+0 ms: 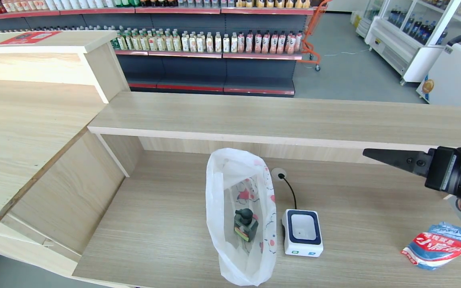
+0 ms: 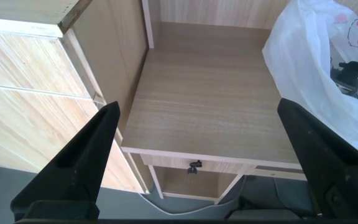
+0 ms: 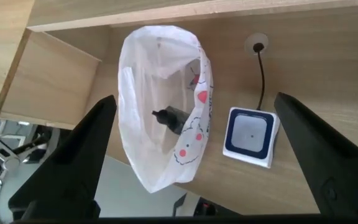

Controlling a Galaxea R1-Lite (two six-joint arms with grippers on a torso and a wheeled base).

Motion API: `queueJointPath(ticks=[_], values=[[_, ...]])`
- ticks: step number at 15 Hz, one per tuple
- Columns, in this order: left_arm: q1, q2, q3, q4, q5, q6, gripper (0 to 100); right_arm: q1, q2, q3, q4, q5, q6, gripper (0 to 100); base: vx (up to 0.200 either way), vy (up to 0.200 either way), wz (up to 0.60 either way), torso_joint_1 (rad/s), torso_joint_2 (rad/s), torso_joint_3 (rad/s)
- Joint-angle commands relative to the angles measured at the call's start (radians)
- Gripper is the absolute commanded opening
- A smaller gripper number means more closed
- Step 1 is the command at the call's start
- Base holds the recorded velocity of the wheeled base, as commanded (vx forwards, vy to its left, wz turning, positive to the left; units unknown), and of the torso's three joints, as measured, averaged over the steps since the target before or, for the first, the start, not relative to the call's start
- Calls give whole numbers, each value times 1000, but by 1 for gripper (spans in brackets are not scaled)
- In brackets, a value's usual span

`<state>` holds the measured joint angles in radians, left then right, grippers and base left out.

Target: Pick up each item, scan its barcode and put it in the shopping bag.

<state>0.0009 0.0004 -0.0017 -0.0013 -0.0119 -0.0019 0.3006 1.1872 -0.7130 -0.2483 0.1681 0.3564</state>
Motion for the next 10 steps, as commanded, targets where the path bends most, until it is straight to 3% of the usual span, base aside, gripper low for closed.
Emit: queueJointPath(ticks=[1, 6, 10], values=[[1, 0, 0, 1, 0, -1, 100, -12, -6, 3, 17, -1, 1, 100, -200, 0, 0, 2, 2, 7], [1, 0, 0, 0, 1, -3, 100, -113, 8, 18, 44, 1, 35, 100, -200, 0, 0, 4, 8, 1], [1, 0, 0, 0, 0, 0, 100, -138, 6, 30, 46, -1, 78, 100, 0, 0, 0, 0, 0, 0]])
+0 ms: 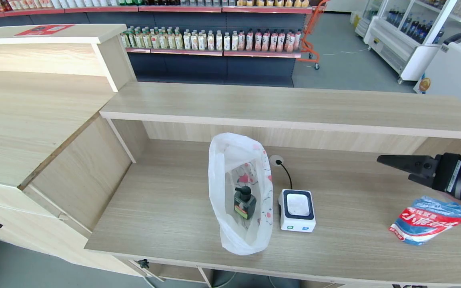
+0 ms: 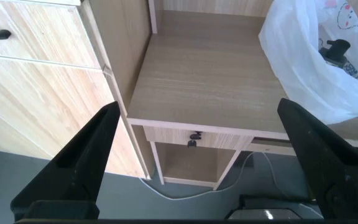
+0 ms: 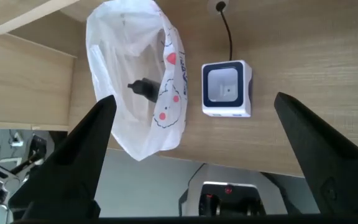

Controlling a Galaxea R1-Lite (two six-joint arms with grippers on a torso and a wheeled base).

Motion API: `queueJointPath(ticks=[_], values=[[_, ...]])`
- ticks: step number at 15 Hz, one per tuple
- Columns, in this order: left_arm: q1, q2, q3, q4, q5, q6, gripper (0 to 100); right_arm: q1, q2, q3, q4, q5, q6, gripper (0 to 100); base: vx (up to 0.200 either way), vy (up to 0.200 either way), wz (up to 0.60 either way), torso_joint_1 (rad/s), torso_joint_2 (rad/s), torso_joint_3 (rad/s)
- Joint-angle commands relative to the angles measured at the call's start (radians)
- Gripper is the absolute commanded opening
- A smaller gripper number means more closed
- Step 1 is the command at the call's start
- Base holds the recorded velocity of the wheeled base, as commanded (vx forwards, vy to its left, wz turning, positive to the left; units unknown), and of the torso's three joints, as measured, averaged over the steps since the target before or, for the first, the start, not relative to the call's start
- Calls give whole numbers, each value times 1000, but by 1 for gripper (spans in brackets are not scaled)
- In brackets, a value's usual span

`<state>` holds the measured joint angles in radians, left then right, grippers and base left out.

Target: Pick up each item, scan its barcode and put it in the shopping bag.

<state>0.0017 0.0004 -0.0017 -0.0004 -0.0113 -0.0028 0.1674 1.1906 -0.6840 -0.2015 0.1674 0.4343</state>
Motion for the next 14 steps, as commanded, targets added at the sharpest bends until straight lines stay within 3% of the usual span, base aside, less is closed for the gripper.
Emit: queueJointPath(ticks=[1, 8, 14], values=[[0, 0, 0, -1, 1, -3, 100, -8, 3, 3, -1, -2, 15, 100, 0, 0, 0, 0, 0, 0], [0, 0, 0, -1, 1, -8, 100, -152, 75, -15, 70, -66, 212, 100, 0, -200, 0, 5, 2, 2], [0, 0, 0, -1, 1, -10, 100, -158, 83, -114, 157, -71, 396, 100, 0, -200, 0, 5, 4, 2]])
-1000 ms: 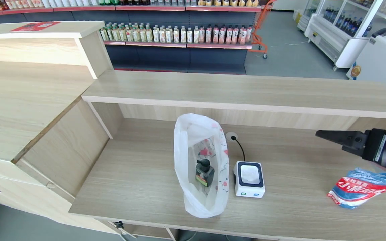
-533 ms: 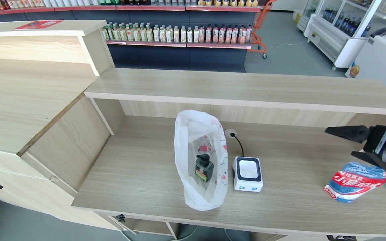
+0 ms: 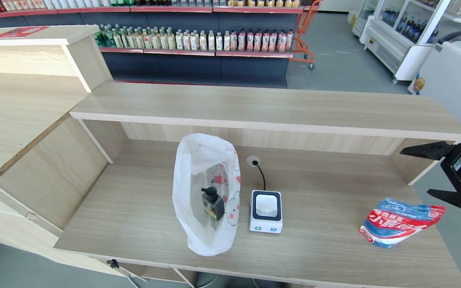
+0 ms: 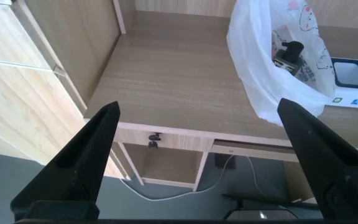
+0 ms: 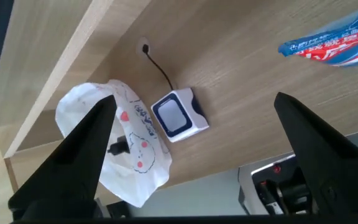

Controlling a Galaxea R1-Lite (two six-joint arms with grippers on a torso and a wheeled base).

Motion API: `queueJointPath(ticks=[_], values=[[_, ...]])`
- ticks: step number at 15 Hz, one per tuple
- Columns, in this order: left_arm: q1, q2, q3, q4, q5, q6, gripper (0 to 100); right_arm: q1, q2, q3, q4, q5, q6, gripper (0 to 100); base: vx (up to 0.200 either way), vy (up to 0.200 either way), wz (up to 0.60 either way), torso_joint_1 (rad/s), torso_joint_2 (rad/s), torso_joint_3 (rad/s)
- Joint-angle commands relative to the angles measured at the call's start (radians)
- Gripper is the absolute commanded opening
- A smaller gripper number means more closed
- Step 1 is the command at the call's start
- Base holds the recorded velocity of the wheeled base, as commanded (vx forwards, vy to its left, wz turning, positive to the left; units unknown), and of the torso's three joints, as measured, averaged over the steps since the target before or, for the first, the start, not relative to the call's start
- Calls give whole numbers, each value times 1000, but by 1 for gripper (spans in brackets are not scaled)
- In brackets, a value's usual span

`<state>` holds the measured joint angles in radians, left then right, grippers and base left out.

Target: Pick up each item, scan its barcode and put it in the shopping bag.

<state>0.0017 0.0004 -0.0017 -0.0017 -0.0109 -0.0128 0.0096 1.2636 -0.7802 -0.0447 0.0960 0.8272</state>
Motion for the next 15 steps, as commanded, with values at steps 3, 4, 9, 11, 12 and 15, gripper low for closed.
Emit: queueJointPath(ticks=[3, 4, 9, 11, 12, 15], values=[[0, 0, 0, 0, 0, -1, 100, -2, 39, -14, 58, -50, 35, 100, 0, -200, 0, 4, 2, 1], [0, 0, 0, 0, 0, 4, 100, -2, 51, -17, 78, -73, 47, 100, 0, 0, 0, 0, 0, 0], [0, 0, 0, 0, 0, 5, 100, -2, 151, -44, 177, -171, 158, 100, 0, 0, 0, 0, 0, 0], [0, 0, 0, 0, 0, 5, 100, 10, 198, -62, 261, -170, 243, 100, 0, 0, 0, 0, 0, 0], [0, 0, 0, 0, 0, 5, 100, 26, 215, -65, 273, -171, 260, 100, 0, 0, 0, 0, 0, 0], [0, 0, 0, 0, 0, 5, 100, 32, 339, -136, 276, -217, 339, 100, 0, 0, 0, 0, 0, 0]])
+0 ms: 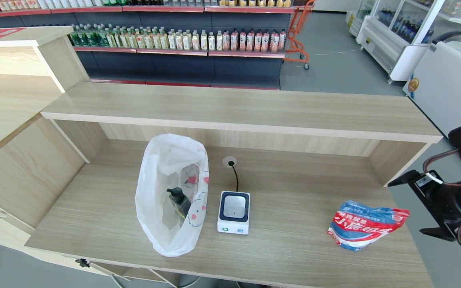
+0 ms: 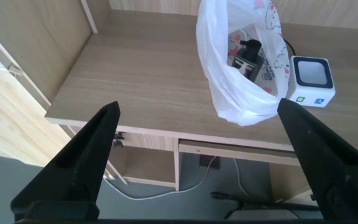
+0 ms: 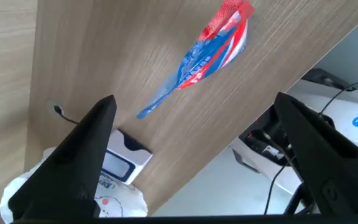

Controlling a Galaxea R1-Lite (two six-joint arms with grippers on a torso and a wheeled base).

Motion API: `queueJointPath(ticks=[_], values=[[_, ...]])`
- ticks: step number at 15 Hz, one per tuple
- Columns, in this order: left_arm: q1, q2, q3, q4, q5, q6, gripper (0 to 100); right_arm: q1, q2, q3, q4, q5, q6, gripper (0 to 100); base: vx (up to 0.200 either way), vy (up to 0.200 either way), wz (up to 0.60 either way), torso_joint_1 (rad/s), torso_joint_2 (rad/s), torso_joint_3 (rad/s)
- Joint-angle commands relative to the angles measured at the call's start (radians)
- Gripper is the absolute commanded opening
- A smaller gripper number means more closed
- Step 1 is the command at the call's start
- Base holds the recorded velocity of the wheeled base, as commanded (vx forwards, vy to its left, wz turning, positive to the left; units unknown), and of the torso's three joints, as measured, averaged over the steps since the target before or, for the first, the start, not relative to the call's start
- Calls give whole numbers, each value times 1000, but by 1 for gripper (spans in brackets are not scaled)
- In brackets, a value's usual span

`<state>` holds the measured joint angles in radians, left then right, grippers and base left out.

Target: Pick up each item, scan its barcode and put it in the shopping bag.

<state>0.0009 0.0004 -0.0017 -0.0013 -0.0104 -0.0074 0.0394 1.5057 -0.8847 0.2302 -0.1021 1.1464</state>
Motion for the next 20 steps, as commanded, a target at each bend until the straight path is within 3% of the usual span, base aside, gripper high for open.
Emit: queueJointPath(ticks=[1, 10, 14, 20], values=[[1, 0, 0, 0, 0, 0, 100, 1, 134, -31, -2, -37, 18, 100, 0, 0, 0, 0, 0, 0], [1, 0, 0, 0, 0, 0, 100, 51, 396, -115, -112, -44, 41, 100, 0, 0, 0, 0, 0, 0], [1, 0, 0, 0, 0, 0, 100, 120, 515, -143, -223, -47, -33, 100, 0, 0, 0, 0, 0, 0], [1, 0, 0, 0, 0, 0, 100, 129, 610, -171, -289, -90, -129, 100, 0, 0, 0, 0, 0, 0]])
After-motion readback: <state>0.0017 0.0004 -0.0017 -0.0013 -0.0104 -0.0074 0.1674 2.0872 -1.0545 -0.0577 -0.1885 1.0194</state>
